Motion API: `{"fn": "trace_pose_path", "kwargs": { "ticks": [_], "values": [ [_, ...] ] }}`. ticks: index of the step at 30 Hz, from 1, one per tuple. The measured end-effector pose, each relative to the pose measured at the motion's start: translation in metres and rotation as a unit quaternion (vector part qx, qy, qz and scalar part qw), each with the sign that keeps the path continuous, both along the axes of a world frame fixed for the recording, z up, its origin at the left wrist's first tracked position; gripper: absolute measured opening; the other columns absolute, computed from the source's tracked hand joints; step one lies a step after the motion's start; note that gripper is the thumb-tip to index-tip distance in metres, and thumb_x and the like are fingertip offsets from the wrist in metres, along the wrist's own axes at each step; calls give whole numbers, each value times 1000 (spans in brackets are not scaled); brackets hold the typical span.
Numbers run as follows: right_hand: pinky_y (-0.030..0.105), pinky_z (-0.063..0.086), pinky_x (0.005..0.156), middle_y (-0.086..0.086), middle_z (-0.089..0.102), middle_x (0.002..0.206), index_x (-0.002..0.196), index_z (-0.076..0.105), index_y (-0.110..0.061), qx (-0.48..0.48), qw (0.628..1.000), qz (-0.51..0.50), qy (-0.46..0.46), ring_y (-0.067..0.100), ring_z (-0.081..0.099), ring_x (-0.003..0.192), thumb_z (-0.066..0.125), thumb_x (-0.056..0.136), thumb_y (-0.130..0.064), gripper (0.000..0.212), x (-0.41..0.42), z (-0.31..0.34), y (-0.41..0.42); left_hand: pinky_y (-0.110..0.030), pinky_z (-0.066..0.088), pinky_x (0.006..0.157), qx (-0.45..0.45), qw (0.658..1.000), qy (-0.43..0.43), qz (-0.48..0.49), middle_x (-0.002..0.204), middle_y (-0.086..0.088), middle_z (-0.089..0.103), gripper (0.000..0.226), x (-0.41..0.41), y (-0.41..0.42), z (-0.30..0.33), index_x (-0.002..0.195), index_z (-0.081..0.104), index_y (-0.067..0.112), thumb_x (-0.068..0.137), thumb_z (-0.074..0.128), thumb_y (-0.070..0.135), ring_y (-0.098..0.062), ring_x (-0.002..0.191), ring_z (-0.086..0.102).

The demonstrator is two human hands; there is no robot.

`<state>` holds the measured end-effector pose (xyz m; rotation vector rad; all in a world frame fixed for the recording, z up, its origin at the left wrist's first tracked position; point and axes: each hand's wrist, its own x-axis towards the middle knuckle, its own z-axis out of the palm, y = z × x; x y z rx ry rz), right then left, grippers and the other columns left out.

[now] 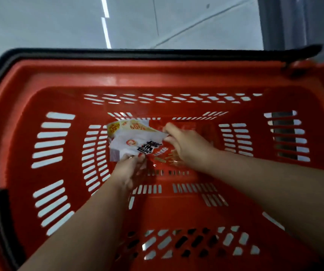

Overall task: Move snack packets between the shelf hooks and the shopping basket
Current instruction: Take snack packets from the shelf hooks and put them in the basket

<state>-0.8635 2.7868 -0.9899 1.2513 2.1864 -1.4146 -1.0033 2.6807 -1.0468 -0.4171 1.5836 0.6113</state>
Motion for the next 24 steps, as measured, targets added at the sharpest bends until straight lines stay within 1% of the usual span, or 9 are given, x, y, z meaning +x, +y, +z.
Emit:
{"fn": "trace_pose_path", "kwargs": {
  "ticks": [3, 5, 7, 10, 13, 15, 19, 21, 24],
  "values": [
    [35, 37, 56, 1, 58, 74, 117, 46, -15, 12, 989, -149, -8, 25, 60, 68, 41, 100, -17, 18, 20, 11, -2, -28, 55, 60, 52, 998, 16, -20, 81, -3, 63, 11, -1, -6, 11, 84, 59, 14, 95, 55, 11, -13, 68, 61],
    [32, 37, 58, 6, 61, 78, 113, 49, -13, 10, 974, -226, -12, 26, 59, 72, 44, 99, -19, 16, 35, 17, -7, -29, 55, 69, 95, 992, 55, -54, 88, -5, 69, 7, -1, -11, 32, 89, 62, 7, 92, 60, 13, -13, 80, 67],
    [30, 40, 65, 7, 65, 88, 107, 53, -11, -10, 959, -283, -18, 24, 60, 81, 47, 98, -18, 13, 50, 27, -12, -30, 52, 78, 141, 978, 104, -111, 81, -7, 67, 13, -6, -8, 61, 86, 64, 2, 89, 64, 14, -16, 81, 64],
    [29, 51, 77, 2, 67, 85, 102, 57, -14, -45, 943, -331, 10, 17, 63, 80, 49, 97, -17, 10, 62, 56, -14, -23, 41, 60, 213, 936, 168, -226, 66, -8, 51, 28, -22, 11, 112, 74, 60, -8, 89, 65, 15, -15, 64, 46],
    [17, 43, 64, -10, 63, 80, 107, 58, -15, -50, 938, -340, 44, 4, 57, 68, 48, 97, -12, 15, 61, 104, -6, -14, 43, 55, 268, 907, 186, -267, 58, 6, 61, 21, -35, 39, 171, 70, 65, -2, 89, 62, 6, -2, 57, 54],
    [15, 39, 60, -13, 65, 83, 108, 59, -18, -53, 935, -344, 64, -5, 55, 62, 48, 97, -11, 17, 58, 137, 2, -15, 45, 55, 298, 885, 194, -299, 58, 7, 63, 23, -42, 56, 212, 67, 66, 5, 89, 62, 5, -2, 56, 55],
    [19, 39, 60, -24, 56, 51, 94, 55, -26, -35, 920, -381, 88, -4, 49, 54, 49, 97, -9, 19, 56, 215, 24, -22, 49, 54, 333, 864, 191, -325, 63, -3, 68, 22, -53, 89, 295, 72, 67, 2, 90, 63, 15, -11, 56, 63],
    [20, 46, 63, -18, 58, 62, 95, 54, -24, -9, 916, -388, 99, -1, 51, 64, 49, 97, -12, 13, 56, 264, 33, -22, 51, 56, 360, 850, 189, -334, 65, -5, 68, 23, -54, 107, 339, 78, 67, -3, 90, 63, 15, -10, 58, 63],
    [40, 52, 74, 7, 65, 81, 101, 57, -11, 35, 906, -406, 110, 16, 56, 68, 50, 97, -18, 11, 58, 344, 47, -20, 46, 68, 415, 815, 212, -345, 68, -3, 60, 25, -57, 136, 409, 76, 67, -5, 88, 65, 17, -7, 65, 55]
  ]
}}
